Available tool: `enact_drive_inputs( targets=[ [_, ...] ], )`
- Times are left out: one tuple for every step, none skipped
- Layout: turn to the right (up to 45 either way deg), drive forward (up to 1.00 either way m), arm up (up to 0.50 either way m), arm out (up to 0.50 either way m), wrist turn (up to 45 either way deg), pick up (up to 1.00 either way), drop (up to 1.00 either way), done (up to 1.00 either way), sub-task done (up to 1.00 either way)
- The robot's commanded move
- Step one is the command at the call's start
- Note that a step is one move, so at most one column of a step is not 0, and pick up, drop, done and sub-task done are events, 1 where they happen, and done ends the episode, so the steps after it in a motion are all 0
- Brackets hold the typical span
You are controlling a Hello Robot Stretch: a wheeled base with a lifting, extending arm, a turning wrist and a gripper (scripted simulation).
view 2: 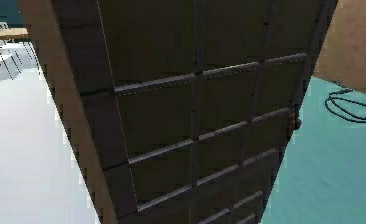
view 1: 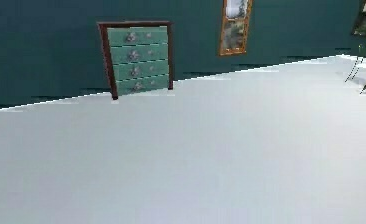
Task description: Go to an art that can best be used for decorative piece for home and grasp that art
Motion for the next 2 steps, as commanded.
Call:
enact_drive_inputs(
  targets=[
    [0.0,0.2,0.0,0.0,0.0,0.0,0.0,0.0,0.0],
    [-18.0,0.0,0.0,0.0,0.0,0.0,0.0,0.0,0.0]
  ],
)
